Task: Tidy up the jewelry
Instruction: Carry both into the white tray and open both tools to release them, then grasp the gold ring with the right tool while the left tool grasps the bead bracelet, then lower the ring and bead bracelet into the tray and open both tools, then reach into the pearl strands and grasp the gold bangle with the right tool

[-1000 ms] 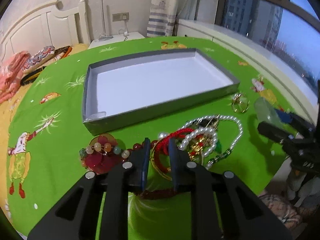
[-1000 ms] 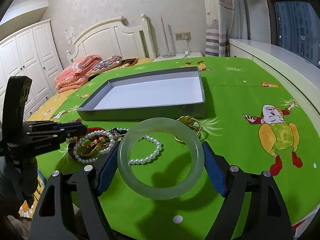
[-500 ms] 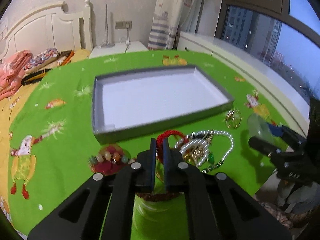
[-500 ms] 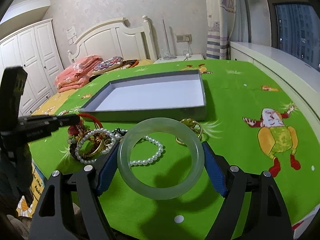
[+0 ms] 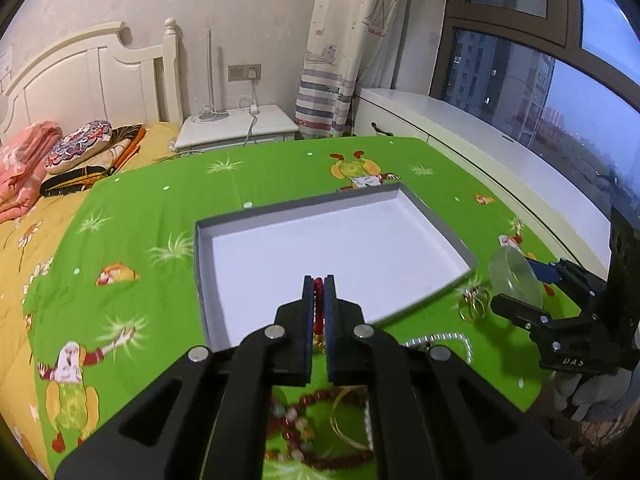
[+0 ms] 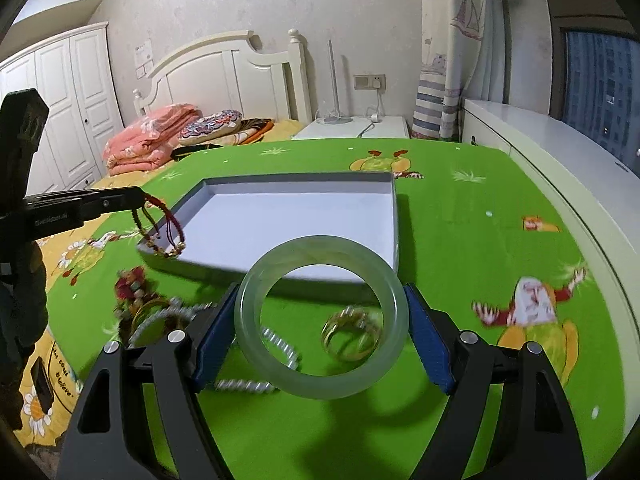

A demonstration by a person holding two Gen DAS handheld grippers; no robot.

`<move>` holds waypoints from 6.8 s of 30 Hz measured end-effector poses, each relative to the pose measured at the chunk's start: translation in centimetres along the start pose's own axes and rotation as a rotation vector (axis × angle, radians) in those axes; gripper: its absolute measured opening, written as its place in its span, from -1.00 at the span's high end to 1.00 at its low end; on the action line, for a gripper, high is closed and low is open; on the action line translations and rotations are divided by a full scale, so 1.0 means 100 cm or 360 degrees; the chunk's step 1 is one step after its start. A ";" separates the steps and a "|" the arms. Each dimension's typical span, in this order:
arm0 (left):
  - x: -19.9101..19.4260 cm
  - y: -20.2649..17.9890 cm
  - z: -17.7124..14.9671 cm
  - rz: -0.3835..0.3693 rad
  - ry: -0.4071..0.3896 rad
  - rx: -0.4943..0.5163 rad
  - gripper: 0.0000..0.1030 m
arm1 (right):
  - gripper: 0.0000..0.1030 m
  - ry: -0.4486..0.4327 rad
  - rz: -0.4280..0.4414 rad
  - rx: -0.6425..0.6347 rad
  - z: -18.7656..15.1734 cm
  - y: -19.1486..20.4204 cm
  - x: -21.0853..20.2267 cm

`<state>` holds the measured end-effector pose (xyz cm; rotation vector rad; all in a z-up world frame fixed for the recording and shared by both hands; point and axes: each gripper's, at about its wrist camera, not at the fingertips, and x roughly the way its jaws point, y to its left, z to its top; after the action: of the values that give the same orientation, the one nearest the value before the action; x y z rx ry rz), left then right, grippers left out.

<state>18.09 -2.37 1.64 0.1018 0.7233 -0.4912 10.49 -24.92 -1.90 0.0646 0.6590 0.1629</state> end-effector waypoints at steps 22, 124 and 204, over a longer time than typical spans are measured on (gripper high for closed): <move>0.068 0.052 -0.004 0.0212 0.0194 -0.0104 0.63 | -0.48 0.0367 -0.0022 -0.0164 0.042 0.006 0.117; -0.066 0.039 -0.027 0.0067 -0.0063 -0.0029 0.81 | 0.24 0.0090 -0.0073 -0.0009 0.012 -0.003 0.009; -0.034 0.054 -0.132 0.0462 0.0096 -0.0353 -0.90 | -0.25 0.0238 0.0247 -0.0084 -0.038 0.062 0.009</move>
<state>10.32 7.11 -6.43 0.0128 0.8023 -0.1297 8.09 -18.59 -4.73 0.0535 0.7988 0.3371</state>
